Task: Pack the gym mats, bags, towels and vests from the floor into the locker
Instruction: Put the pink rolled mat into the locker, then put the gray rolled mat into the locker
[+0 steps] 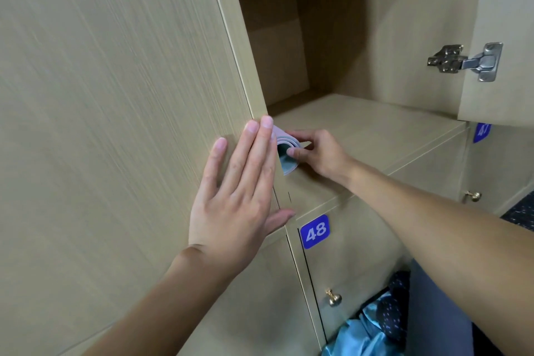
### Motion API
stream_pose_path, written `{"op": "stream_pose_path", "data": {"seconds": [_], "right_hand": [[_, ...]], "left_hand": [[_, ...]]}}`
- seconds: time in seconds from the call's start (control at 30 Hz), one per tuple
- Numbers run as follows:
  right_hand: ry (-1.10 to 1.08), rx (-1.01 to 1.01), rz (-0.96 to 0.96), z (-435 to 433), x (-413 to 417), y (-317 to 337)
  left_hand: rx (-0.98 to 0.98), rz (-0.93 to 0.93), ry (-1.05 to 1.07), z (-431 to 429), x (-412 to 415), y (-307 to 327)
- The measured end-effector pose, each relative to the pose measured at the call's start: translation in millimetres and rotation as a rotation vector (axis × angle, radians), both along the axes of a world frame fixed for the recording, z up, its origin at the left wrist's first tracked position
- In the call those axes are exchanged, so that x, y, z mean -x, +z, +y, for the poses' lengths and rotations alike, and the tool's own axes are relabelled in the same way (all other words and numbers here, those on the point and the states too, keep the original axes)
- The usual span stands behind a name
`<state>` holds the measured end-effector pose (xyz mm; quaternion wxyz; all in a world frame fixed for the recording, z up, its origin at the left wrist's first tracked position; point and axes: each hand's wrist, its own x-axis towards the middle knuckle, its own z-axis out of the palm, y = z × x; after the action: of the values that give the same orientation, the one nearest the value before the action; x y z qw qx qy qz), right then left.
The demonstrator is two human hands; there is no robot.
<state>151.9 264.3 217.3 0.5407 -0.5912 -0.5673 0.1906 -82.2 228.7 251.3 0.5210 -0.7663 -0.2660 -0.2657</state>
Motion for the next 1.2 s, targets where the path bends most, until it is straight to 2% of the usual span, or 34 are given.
{"op": "stream_pose_path", "data": {"seconds": [0.3, 0.57, 0.87, 1.2], "right_hand": [[-0.037, -0.028, 0.019, 11.7, -10.8, -5.2], [-0.164, 0.088, -0.096, 44.6, 1.8, -2.8], [-0.215, -0.012, -0.288, 39.0, 5.6, 1.2], [-0.16, 0.044, -0.252, 15.9, 12.4, 8.0]], "left_hand": [[0.005, -0.009, -0.013, 0.1, -0.8, -0.4], [0.014, -0.005, -0.019, 0.3, -1.7, -1.4], [0.019, -0.008, -0.016, 0.0, -1.5, -2.3], [0.057, -0.016, -0.034, -3.2, -0.6, -0.9]]}}
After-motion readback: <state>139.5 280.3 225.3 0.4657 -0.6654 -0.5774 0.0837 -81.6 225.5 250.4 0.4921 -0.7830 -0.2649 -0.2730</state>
